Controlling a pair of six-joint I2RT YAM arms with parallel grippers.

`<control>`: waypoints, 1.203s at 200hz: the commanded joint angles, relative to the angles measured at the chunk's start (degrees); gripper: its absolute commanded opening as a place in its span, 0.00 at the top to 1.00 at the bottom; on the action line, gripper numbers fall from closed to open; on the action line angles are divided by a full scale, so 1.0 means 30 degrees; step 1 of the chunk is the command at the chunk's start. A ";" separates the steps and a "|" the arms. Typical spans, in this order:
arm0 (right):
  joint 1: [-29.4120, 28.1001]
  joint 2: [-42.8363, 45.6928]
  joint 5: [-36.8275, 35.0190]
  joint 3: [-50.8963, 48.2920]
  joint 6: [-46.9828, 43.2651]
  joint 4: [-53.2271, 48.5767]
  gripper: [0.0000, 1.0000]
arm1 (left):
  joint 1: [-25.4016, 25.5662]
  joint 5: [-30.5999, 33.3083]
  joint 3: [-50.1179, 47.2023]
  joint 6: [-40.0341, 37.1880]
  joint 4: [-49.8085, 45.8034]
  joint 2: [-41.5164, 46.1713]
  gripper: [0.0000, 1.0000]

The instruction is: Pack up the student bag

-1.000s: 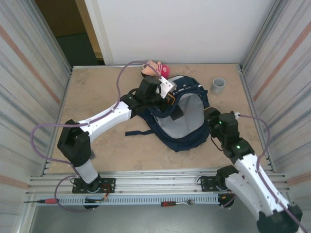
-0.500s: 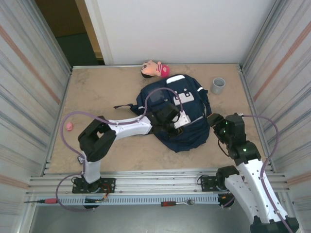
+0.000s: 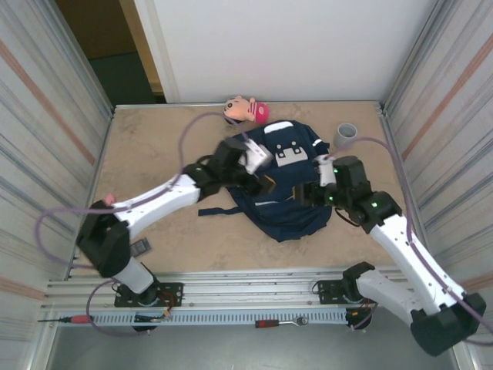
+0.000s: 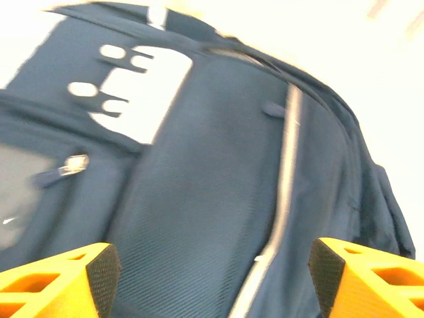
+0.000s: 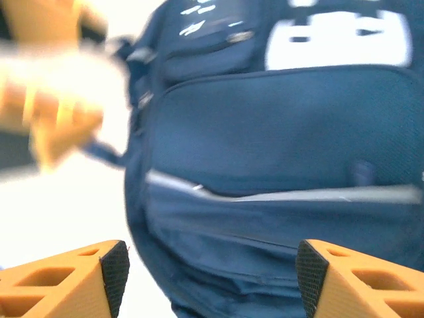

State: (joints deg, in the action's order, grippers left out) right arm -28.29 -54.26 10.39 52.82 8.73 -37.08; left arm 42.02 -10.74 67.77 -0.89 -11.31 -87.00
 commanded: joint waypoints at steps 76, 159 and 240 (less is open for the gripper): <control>-0.6507 -0.5740 -0.2425 -0.2728 -1.1072 0.1301 0.32 | -0.4805 -0.0460 -0.6774 0.7224 0.0279 0.4594 0.23; -0.6733 -0.4189 -0.0682 -0.2913 -1.3301 0.1122 1.00 | -0.8851 -0.9772 -0.4264 -0.4296 -0.1703 0.1404 0.25; -0.7397 -0.4465 -0.0505 -0.3150 -1.2667 0.1959 1.00 | -0.8996 -1.3265 0.5532 -0.9551 -1.1632 -0.8390 0.22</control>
State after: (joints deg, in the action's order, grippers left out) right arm -49.41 -67.53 6.48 43.35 -29.21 -32.10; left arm 15.00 -44.64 79.22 -24.38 -34.61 -106.54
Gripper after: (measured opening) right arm 0.046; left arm 0.790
